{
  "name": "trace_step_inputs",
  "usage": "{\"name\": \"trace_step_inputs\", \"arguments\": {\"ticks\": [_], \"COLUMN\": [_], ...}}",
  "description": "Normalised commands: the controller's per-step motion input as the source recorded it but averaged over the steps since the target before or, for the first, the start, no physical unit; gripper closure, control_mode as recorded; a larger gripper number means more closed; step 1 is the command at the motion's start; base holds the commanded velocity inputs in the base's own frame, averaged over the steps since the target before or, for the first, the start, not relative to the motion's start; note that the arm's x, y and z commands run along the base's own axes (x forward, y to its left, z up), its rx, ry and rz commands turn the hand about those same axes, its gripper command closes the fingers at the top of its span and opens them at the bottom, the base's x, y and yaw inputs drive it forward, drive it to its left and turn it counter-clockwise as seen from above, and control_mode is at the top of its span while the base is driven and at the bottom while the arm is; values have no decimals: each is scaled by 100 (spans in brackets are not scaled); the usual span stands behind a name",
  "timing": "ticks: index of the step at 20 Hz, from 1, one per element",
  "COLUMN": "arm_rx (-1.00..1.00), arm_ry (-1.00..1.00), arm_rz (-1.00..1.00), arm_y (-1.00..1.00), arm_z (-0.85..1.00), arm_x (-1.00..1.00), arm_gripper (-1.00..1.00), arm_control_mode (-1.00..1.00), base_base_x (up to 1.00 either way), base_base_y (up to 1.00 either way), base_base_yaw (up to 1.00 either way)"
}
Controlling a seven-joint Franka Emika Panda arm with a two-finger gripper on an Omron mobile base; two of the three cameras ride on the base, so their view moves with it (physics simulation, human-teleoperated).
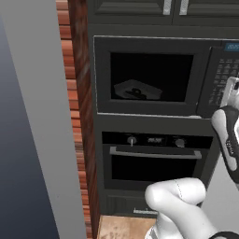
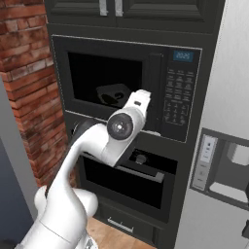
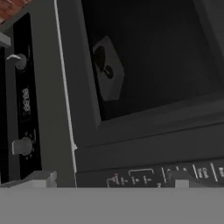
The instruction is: Place the tupperware containing the shrimp and corn meal in the microwave. Close the microwave door and press the start button to reheat the meal.
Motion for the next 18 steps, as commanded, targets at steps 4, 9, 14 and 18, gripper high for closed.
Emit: {"name": "trace_step_inputs", "arguments": {"ticks": [4, 9, 14, 18], "arm_rx": [1, 2, 4, 6], "arm_ry": [0, 0, -1, -5], "arm_rz": [0, 0, 4, 8], "arm_y": [-65, -37, -19, -21], "arm_z": [-20, -3, -6, -7], "arm_x": [-29, -12, -1, 10], "arm_gripper": [-100, 100, 100, 100], "arm_control_mode": [-100, -100, -100, -100], "base_base_x": [0, 0, 0, 0], "base_base_y": [0, 0, 0, 0], "base_base_yaw": [0, 0, 0, 0]}}
